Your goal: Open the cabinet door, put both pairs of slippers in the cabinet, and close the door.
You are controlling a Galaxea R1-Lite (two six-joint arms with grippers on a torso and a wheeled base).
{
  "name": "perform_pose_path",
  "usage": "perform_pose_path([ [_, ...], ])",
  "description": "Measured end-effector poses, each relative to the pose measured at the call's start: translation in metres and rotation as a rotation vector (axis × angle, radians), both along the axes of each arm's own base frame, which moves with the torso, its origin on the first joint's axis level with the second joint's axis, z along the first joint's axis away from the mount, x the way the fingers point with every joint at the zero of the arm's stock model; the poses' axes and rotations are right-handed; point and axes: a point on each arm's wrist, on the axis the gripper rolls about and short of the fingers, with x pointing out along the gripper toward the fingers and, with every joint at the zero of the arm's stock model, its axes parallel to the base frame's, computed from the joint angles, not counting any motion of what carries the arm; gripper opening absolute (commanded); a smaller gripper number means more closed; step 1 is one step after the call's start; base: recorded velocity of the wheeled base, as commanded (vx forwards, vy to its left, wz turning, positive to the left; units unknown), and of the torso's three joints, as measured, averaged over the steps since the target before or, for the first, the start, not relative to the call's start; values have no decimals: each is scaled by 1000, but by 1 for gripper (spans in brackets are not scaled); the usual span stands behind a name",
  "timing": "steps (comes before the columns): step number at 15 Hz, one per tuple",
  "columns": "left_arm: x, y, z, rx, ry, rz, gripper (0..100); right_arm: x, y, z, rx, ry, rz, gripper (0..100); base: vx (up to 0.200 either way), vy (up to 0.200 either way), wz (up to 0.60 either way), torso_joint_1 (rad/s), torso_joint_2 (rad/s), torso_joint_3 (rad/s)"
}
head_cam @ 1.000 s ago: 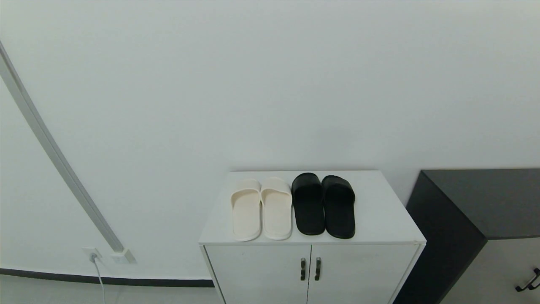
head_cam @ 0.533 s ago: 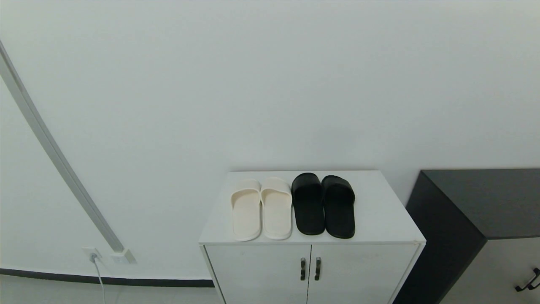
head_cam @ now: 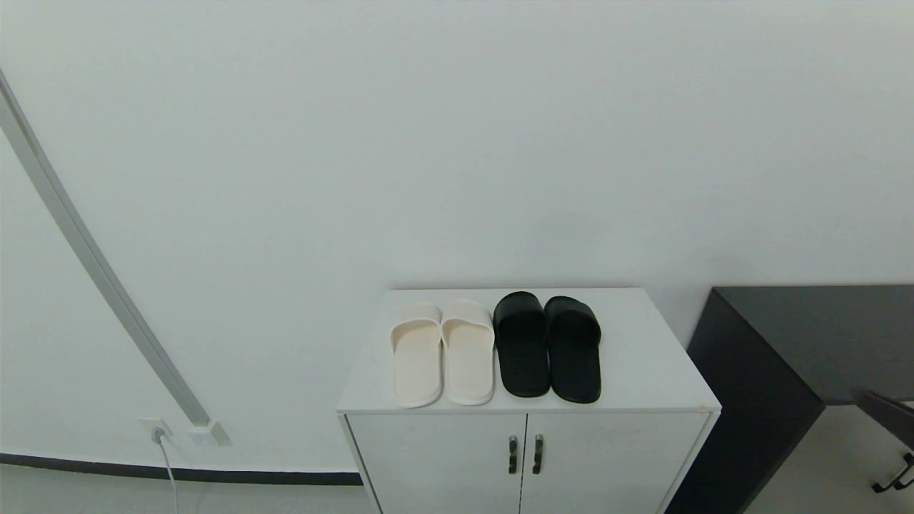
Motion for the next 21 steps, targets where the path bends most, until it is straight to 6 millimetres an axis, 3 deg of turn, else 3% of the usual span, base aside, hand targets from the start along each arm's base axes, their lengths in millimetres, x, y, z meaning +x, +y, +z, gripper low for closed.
perform_pose_path([
  [5, 0, 0, 0, -1, 0, 0, 0, 58, 59, 9, 32, 77, 76, 100, 0, 0, 0, 0, 0, 0],
  [10, 0, 0, 0, 0, 0, -1, 0, 103, 125, -4, 37, 148, 58, 100, 0, 0, 0, 0, 0, 0],
  [15, 0, 0, 0, 0, 0, -1, 0, 147, 179, -37, 14, 124, -36, 100, 0, 0, 0, 0, 0, 0],
  [21, 0, 0, 0, 0, 0, -1, 0, 194, 221, -82, -6, 73, -161, 100, 0, 0, 0, 0, 0, 0],
])
